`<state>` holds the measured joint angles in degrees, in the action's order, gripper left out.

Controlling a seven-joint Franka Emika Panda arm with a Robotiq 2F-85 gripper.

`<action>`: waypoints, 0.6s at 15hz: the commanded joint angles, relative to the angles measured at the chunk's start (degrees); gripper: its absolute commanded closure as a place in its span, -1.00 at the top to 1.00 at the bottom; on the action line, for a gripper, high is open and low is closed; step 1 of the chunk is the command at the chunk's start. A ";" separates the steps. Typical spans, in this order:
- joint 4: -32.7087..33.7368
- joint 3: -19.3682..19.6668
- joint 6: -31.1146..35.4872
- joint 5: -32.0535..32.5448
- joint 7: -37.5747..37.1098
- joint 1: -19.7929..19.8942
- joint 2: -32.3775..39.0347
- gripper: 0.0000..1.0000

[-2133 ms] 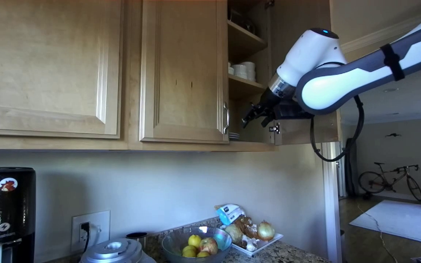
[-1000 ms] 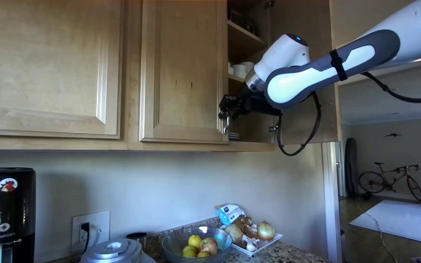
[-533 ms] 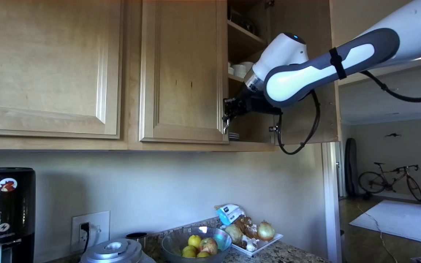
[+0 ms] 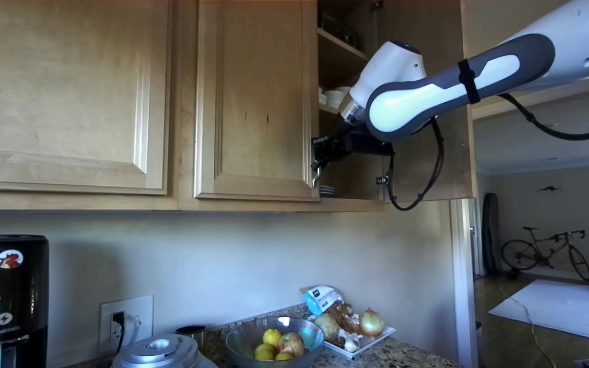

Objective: Open the top cupboard doors

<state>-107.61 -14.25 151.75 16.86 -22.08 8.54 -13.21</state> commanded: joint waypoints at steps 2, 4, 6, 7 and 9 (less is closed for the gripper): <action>-7.20 4.61 1.12 -9.55 11.90 -9.22 -5.46 -0.92; -9.63 5.87 0.83 -12.18 16.12 -11.34 -8.35 -0.92; -12.44 6.64 0.72 -13.83 18.80 -12.93 -11.50 -0.92; -13.67 6.68 0.07 -14.38 19.52 -13.65 -13.15 -0.92; -16.45 6.95 -0.54 -15.39 20.82 -15.02 -16.48 -0.92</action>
<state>-118.07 -6.80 151.78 4.86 -5.42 -0.27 -23.79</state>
